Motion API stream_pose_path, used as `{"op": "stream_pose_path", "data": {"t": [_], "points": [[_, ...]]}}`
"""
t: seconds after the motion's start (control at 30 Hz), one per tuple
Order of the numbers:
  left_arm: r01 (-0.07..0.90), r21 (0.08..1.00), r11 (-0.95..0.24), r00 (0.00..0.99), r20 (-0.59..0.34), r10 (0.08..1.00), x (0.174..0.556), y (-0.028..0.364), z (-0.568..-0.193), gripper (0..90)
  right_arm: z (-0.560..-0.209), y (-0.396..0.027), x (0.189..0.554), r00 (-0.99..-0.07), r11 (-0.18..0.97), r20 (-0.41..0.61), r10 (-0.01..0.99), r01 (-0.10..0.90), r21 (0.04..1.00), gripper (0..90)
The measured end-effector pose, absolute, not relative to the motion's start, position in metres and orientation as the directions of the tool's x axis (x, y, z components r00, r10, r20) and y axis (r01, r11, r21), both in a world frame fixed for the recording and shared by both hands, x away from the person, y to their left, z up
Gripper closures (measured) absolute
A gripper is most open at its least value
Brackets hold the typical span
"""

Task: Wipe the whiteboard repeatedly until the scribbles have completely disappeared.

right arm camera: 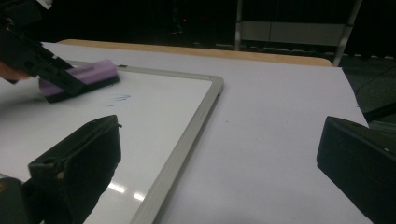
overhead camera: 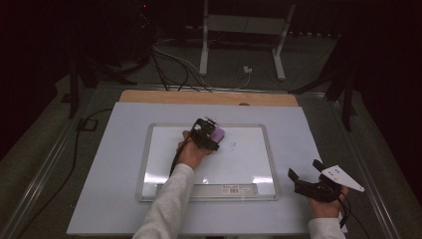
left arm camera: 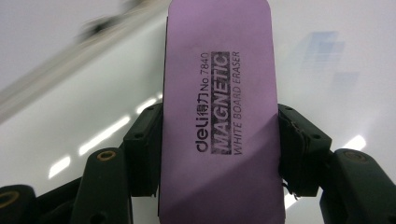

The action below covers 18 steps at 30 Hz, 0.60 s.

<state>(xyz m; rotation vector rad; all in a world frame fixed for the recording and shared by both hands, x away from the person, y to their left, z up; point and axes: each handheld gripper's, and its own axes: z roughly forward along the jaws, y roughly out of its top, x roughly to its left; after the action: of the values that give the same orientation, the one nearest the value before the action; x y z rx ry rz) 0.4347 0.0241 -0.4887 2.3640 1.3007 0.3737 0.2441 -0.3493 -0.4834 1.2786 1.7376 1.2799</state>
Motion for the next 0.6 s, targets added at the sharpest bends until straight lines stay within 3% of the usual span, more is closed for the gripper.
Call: {"op": "stream_pose_path", "data": {"t": [0.1,0.3,0.47,0.6], "points": [[0.769,0.474,-0.429,0.479,0.018,0.878,0.441,0.037,-0.489,41.9,-0.483,-0.349,0.244,-0.333,0.055,0.065,0.941,0.338,0.939,0.1],[0.717,0.485,-0.5,0.557,0.031,0.83,0.444,0.01,-0.489,41.9,-0.483,-0.345,0.245,-0.343,0.063,0.061,0.938,0.338,0.939,0.1],[0.638,0.473,-0.608,0.676,0.035,0.736,0.436,-0.021,-0.488,41.9,-0.483,-0.345,0.246,-0.348,0.064,0.062,0.936,0.338,0.939,0.1],[0.524,0.442,-0.729,0.802,0.033,0.596,0.412,-0.04,-0.485,41.9,-0.483,-0.344,0.247,-0.35,0.065,0.061,0.935,0.337,0.939,0.1]]}}
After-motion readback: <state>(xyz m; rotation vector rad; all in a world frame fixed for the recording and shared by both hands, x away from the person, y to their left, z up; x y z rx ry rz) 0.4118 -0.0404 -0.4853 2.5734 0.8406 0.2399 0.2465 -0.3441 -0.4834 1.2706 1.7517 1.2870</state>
